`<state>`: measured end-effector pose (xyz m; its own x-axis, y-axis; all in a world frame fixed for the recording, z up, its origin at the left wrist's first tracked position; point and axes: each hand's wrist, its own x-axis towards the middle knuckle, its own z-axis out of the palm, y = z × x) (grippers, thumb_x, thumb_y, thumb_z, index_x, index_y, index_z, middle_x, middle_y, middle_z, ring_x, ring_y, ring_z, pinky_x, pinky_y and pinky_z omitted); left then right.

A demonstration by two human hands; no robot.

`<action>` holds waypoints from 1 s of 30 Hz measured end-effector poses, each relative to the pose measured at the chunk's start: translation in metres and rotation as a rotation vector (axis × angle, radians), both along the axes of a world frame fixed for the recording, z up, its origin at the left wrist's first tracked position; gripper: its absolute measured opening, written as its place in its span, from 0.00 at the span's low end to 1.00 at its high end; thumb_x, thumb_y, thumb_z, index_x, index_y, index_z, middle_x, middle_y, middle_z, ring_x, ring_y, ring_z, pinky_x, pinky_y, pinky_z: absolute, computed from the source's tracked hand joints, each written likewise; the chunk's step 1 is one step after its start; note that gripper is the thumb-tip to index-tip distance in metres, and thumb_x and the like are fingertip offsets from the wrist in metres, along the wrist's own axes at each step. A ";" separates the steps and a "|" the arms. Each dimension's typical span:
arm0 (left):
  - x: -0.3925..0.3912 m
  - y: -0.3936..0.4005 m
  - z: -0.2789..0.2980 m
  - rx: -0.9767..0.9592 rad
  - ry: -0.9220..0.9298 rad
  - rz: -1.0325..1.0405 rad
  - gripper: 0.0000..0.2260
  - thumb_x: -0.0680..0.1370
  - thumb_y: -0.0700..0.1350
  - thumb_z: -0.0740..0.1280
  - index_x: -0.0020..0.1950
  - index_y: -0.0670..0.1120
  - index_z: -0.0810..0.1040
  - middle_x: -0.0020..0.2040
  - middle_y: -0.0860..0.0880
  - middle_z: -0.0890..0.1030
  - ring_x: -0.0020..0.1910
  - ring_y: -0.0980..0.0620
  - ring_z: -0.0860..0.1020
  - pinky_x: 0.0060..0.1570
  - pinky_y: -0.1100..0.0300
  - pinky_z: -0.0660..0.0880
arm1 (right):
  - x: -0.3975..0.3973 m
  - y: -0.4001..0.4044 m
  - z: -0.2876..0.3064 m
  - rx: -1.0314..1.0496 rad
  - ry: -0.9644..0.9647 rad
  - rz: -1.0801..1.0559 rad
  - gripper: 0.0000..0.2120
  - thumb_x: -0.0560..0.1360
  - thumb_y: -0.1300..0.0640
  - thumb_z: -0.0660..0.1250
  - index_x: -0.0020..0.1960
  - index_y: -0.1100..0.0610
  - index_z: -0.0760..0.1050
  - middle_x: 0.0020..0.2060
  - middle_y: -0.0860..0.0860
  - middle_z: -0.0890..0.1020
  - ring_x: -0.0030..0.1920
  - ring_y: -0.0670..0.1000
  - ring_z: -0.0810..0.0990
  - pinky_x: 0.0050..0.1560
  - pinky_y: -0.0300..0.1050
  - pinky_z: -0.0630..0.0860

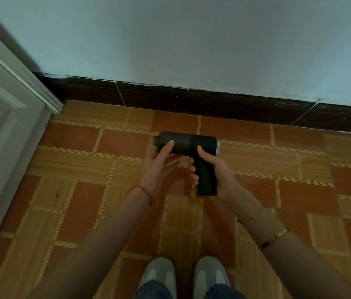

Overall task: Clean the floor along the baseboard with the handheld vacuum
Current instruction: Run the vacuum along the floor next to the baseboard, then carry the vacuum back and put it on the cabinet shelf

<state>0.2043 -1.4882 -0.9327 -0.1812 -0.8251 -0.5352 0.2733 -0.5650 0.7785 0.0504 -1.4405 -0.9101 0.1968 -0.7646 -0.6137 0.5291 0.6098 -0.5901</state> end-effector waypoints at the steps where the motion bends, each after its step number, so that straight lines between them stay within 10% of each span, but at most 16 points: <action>1: 0.001 0.002 0.001 -0.006 0.005 0.009 0.19 0.77 0.49 0.70 0.65 0.44 0.76 0.60 0.43 0.82 0.58 0.47 0.83 0.55 0.55 0.80 | 0.001 0.001 0.000 -0.007 -0.011 0.005 0.17 0.74 0.45 0.68 0.42 0.59 0.74 0.32 0.52 0.74 0.27 0.49 0.71 0.28 0.39 0.71; 6: 0.003 0.009 0.006 -0.046 0.025 0.050 0.30 0.70 0.53 0.73 0.68 0.42 0.75 0.63 0.41 0.81 0.60 0.46 0.82 0.55 0.58 0.78 | 0.003 0.006 0.001 -0.061 0.008 0.016 0.17 0.74 0.44 0.68 0.43 0.59 0.73 0.31 0.52 0.73 0.27 0.50 0.71 0.30 0.40 0.71; 18: 0.005 0.013 0.011 -0.028 0.031 0.172 0.10 0.78 0.45 0.70 0.59 0.46 0.80 0.59 0.40 0.83 0.53 0.49 0.85 0.53 0.61 0.80 | 0.006 -0.001 0.008 0.010 0.220 0.044 0.22 0.69 0.41 0.71 0.48 0.60 0.77 0.34 0.53 0.80 0.31 0.50 0.77 0.35 0.41 0.77; 30: 0.008 0.014 0.009 -0.004 0.033 0.170 0.13 0.77 0.46 0.70 0.61 0.45 0.79 0.60 0.40 0.83 0.57 0.47 0.84 0.57 0.59 0.79 | 0.002 0.000 0.000 -0.081 0.361 0.095 0.20 0.76 0.41 0.66 0.52 0.60 0.77 0.36 0.54 0.83 0.35 0.51 0.81 0.41 0.44 0.79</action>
